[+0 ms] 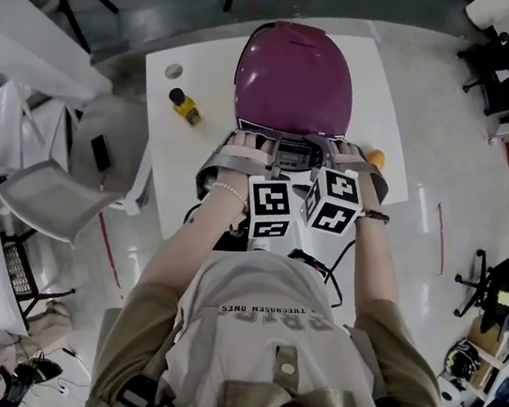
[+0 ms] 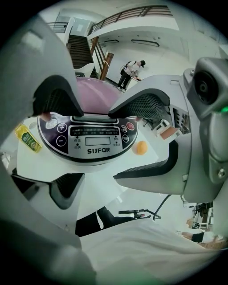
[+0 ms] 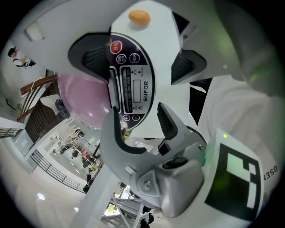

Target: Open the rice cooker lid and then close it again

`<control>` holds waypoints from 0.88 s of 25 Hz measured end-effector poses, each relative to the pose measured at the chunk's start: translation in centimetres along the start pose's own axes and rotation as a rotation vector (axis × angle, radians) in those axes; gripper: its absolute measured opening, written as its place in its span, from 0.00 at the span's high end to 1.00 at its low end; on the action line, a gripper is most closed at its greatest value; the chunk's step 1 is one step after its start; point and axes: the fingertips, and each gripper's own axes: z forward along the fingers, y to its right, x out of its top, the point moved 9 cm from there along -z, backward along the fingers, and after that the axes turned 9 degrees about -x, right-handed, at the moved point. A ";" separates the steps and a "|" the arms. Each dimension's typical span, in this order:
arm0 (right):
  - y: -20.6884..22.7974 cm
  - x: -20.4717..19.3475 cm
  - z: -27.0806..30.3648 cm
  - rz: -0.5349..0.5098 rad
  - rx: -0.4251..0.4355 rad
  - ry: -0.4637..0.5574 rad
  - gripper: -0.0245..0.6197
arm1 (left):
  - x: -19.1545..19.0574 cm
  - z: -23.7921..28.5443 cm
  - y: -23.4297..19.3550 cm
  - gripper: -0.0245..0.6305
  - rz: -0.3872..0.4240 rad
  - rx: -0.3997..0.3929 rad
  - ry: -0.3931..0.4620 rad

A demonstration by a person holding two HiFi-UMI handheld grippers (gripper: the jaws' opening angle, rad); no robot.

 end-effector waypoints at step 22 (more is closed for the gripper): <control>0.1 -0.2 0.0 0.060 -0.038 0.044 0.32 | -0.2 -0.1 -0.2 0.33 -0.048 -0.010 0.048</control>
